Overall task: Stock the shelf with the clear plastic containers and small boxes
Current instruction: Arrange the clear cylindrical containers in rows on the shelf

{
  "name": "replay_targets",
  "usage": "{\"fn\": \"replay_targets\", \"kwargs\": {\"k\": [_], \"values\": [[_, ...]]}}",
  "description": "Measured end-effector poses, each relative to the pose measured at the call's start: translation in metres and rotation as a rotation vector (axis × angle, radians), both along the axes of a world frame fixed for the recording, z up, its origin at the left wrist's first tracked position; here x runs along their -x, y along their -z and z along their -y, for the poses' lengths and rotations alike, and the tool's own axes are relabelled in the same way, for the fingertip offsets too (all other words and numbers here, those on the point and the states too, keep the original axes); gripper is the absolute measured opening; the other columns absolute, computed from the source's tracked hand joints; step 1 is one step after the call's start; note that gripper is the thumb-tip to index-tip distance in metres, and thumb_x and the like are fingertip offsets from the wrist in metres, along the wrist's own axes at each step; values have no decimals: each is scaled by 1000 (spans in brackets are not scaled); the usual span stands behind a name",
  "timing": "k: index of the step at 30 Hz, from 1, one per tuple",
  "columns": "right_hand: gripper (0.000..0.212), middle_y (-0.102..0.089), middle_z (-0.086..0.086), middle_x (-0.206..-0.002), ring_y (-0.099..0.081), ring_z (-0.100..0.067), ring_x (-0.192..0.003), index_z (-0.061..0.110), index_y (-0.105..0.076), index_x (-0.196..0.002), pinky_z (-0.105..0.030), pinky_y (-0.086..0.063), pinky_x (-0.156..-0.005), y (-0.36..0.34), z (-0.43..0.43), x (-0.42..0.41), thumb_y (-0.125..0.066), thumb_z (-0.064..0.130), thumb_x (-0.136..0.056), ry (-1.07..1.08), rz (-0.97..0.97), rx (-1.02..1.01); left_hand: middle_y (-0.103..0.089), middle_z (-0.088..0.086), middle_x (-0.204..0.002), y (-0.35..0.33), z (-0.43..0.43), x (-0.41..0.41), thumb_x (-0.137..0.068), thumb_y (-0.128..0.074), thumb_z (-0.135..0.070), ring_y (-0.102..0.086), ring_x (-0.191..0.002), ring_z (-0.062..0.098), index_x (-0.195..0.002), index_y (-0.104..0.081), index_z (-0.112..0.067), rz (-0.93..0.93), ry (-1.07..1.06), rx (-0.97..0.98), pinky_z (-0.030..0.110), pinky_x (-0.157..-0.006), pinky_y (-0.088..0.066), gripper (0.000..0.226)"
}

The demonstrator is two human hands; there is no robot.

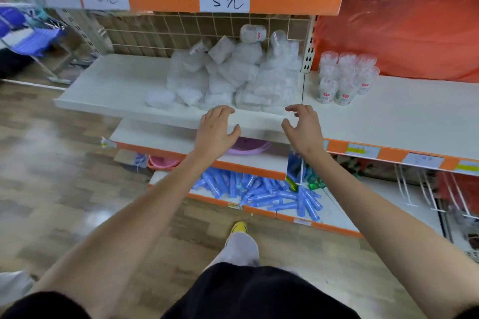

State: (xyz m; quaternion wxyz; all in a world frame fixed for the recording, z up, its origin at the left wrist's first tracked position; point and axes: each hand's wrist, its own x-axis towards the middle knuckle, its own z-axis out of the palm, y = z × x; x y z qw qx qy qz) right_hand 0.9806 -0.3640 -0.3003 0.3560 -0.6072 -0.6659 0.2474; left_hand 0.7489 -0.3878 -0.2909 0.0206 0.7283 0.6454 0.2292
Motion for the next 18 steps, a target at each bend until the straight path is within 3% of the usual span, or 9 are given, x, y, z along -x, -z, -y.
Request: {"fn": "replay_targets", "kwargs": {"k": [7, 11, 18], "values": [[29, -55, -4, -122, -55, -19, -112, 15, -62, -120, -23, -39, -90, -16, -49, 55, -61, 19, -90, 55, -23, -64, -59, 10, -121, 0, -57, 63, -88, -62, -22, -52, -115, 30, -119, -60, -6, 74, -29, -23, 35, -97, -35, 35], [30, -58, -3, -122, -56, -16, -109, 15, -64, -119, -19, -36, -84, -27, -86, 84, -62, 24, -90, 125, -30, -91, -59, 10, -120, -5, -101, 90, -89, -59, -24, -52, -115, 30, -119, -60, -7, 86, -14, -22, 35, -95, -35, 35], [23, -63, 2, -111, -59, -9, -96, 19, -70, -103, -20, -44, -80, -35, -128, 115, -63, 32, -85, 260, -82, -154, -57, 12, -128, -21, -190, 113, -88, -55, -33, -51, -119, 30, -127, -56, -11, 123, 14, 10, 36, -97, -38, 45]]}}
